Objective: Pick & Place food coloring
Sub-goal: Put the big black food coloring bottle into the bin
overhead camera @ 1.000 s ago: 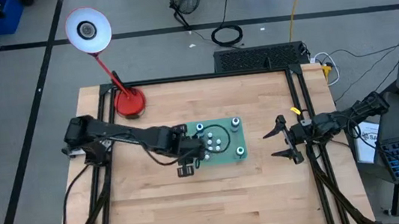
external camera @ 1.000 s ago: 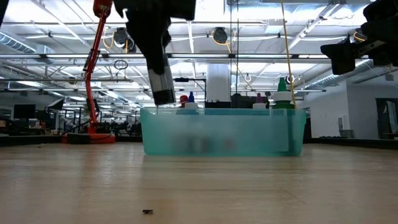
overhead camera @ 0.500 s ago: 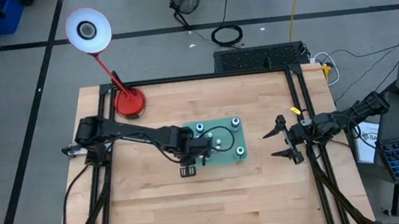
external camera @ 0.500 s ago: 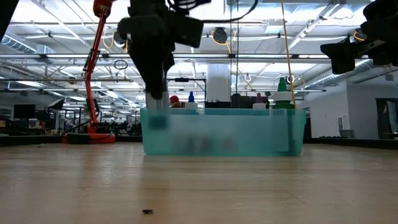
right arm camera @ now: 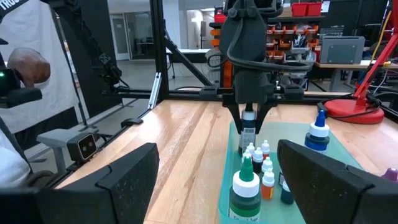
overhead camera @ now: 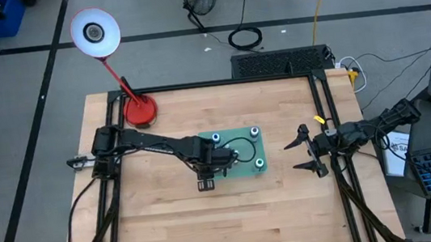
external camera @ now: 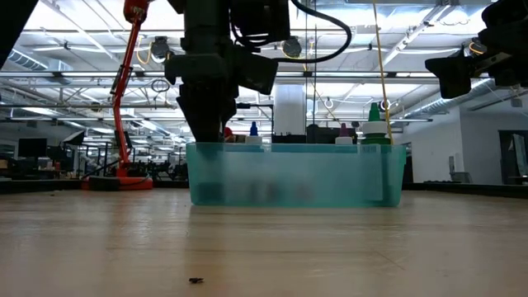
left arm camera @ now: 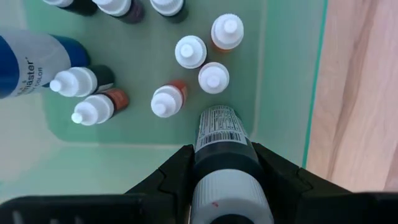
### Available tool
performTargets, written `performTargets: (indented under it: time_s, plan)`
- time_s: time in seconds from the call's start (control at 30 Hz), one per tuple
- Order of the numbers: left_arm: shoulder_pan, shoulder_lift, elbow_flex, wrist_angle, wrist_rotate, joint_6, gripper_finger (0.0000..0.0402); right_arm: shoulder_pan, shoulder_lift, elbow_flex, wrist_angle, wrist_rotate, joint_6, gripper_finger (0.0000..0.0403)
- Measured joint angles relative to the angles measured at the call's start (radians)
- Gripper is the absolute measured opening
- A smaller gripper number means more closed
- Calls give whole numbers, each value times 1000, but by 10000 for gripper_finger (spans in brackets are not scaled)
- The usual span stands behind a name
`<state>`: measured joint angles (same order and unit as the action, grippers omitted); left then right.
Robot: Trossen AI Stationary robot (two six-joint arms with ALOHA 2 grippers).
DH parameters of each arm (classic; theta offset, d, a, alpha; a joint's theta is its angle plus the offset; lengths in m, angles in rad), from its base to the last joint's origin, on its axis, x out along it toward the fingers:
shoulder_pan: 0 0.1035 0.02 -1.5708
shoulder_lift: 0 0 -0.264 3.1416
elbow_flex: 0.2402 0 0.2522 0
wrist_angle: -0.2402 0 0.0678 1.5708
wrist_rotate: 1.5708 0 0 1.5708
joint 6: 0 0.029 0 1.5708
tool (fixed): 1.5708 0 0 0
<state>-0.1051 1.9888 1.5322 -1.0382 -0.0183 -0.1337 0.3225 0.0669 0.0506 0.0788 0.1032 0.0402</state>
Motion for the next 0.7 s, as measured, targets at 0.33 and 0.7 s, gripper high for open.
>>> performTargets:
  time_s: [0.33, 0.7]
  plan:
    - [-6, 0, 0, -18, 1, -7, 221, 0, 0, 0, 0, 0, 0, 313]
    - [-7, -60, 0, -38, -5, -3, 368, 0, 0, 0, 0, 0, 0, 313]
